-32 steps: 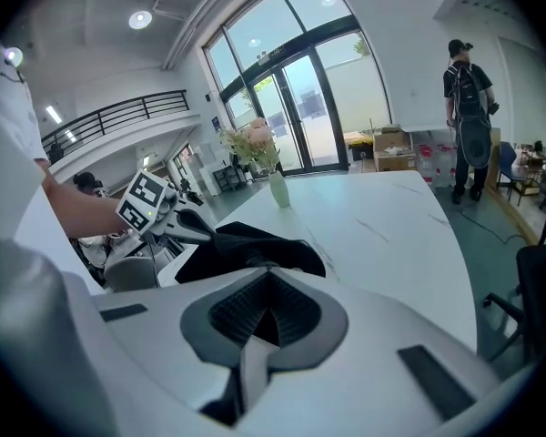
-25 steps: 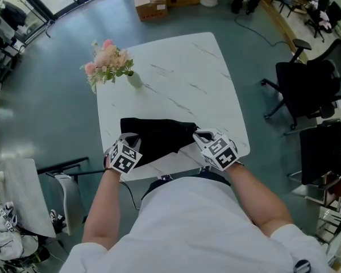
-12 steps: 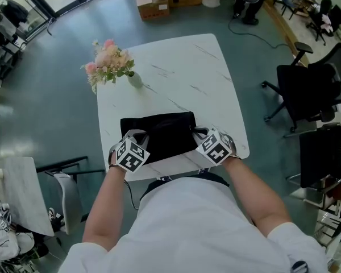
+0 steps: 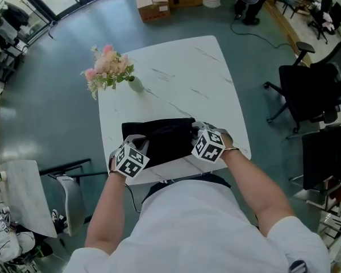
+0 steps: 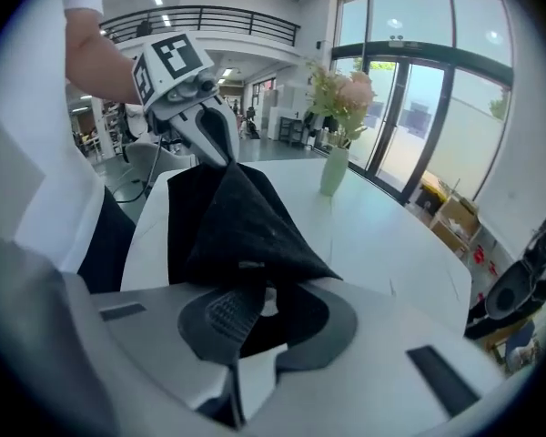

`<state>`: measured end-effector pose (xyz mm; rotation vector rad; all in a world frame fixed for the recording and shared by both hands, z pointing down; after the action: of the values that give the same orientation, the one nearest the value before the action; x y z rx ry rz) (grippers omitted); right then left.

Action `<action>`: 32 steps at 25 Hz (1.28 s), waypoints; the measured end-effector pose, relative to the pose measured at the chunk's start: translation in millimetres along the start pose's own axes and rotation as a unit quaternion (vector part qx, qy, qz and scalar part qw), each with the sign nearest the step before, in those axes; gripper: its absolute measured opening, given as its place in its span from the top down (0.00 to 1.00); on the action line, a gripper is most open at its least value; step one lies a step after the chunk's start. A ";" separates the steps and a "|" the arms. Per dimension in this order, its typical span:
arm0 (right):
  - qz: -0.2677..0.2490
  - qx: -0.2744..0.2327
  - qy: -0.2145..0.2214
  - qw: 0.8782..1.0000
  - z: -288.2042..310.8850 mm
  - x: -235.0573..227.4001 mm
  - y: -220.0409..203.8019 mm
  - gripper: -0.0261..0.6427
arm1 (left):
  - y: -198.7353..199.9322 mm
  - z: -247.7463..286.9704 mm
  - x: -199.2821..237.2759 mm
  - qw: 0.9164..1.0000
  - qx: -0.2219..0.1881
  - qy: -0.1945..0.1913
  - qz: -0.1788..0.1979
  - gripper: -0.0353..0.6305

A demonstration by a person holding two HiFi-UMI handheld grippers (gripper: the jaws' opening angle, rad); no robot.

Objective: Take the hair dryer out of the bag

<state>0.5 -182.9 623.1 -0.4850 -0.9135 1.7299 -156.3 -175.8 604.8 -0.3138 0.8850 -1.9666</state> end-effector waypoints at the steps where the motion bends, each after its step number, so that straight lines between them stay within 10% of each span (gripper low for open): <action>1: -0.004 -0.004 0.013 1.000 4.1 4.9 4.0 0.87 | 0.4 -0.8 0.0 1.000 -0.001 0.001 -0.002 0.90; 3: -0.010 -0.008 0.039 0.999 12.4 14.4 9.9 0.70 | -0.4 -2.7 -0.2 1.000 -0.001 0.004 -0.008 0.90; 21: -0.113 0.082 0.071 0.988 64.7 31.5 -3.9 0.59 | -10.4 -14.9 -7.0 0.998 -0.028 0.012 -0.052 0.90; 26: -0.147 0.135 0.056 0.978 68.8 29.3 -22.6 0.61 | -19.5 -32.7 3.1 0.995 -0.054 0.044 -0.075 0.75; 32: -0.130 0.133 0.050 0.981 66.6 27.4 -23.8 0.63 | -84.6 -46.4 17.0 0.991 0.015 0.056 -0.119 0.74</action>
<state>-41.2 -176.8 686.2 -0.2611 -0.6300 1.5447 -245.2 -142.3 628.5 -0.3052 0.9223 -2.2336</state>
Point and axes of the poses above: the fingertips, and each gripper's own axes: z forward along the fingers, x to its left, y out of its top, the point moved 2 cm from there along -z, backward along the fingers, and after that the axes turned 13 degrees about -x, right-handed, at the moved point
